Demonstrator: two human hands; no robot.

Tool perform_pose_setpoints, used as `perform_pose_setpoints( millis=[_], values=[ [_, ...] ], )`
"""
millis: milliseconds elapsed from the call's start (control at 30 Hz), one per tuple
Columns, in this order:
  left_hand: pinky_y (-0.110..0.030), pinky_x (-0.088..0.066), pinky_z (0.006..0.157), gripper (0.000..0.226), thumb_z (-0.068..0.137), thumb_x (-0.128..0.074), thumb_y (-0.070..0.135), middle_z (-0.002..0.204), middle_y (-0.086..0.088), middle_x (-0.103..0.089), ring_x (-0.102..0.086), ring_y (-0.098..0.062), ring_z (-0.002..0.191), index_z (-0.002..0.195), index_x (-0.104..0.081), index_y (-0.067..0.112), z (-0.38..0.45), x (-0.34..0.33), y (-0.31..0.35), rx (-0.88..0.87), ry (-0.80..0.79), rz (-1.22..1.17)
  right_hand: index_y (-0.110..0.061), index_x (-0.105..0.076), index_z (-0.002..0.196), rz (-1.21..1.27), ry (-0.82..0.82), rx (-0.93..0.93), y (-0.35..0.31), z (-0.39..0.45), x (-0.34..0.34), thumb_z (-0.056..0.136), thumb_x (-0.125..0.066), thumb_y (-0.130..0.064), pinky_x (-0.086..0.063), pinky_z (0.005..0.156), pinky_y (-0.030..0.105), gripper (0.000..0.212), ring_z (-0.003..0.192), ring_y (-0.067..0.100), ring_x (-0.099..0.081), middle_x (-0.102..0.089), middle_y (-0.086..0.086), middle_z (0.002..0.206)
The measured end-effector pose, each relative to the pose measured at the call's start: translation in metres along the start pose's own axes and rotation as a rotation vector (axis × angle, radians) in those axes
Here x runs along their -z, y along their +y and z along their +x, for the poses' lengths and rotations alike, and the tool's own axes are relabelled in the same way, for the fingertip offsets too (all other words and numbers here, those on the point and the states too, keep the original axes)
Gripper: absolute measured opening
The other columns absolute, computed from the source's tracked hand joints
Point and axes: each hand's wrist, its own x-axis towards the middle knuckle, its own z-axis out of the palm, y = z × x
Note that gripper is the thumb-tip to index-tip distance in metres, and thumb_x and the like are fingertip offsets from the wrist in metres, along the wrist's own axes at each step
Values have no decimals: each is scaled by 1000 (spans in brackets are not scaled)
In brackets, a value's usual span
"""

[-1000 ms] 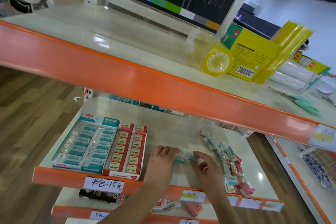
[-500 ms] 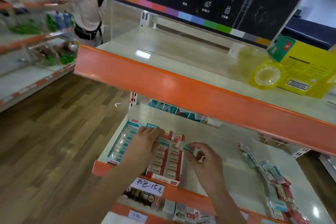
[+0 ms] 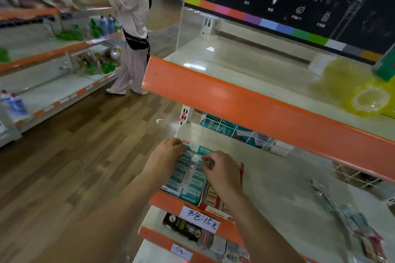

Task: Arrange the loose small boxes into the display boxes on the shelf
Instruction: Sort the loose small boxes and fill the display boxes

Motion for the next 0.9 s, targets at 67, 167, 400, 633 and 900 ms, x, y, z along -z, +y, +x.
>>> perform_pose_setpoints(
  millis=[67, 167, 400, 633, 900],
  values=[
    [-31, -48, 77, 25, 88, -59, 26, 121, 5, -54, -48, -17, 105, 112, -64, 30, 2, -2, 4, 39, -6, 23, -31, -68, 99, -23, 4, 3, -1, 2, -2, 85, -69, -37, -48, 70, 23, 15, 92, 3, -56, -61, -17, 104],
    [-29, -43, 72, 26, 87, -60, 26, 116, 4, -54, -48, -17, 103, 112, -64, 29, 4, -2, 10, 97, -1, 53, -31, -67, 100, -1, -1, -17, -1, 6, -5, 86, -68, -35, -51, 71, 26, 15, 88, 6, -57, -55, -15, 106],
    [-33, -39, 83, 44, 80, -64, 16, 118, 5, -57, -49, -20, 106, 121, -57, 33, 8, -5, 28, 157, 56, 211, -30, -64, 102, 147, 50, 2, 8, -1, 0, 90, -63, -37, -53, 73, 22, 15, 84, 0, -57, -51, -18, 105],
    [-33, -36, 96, 28, 86, -59, 26, 119, 9, -55, -45, -16, 112, 113, -62, 32, 11, -27, 101, -55, 55, 75, -27, -67, 97, 226, 301, -106, 73, -31, 33, 90, -65, -26, -48, 65, 18, 7, 70, 2, -56, -61, -11, 98],
    [-33, -30, 100, 35, 86, -49, 21, 124, 4, -52, -42, -20, 119, 118, -60, 27, 6, -82, 195, -309, -134, -30, -27, -67, 106, 148, 416, -358, 155, -88, 76, 88, -65, -18, -42, 69, 19, 20, 66, 4, -56, -65, -7, 103]
  ],
)
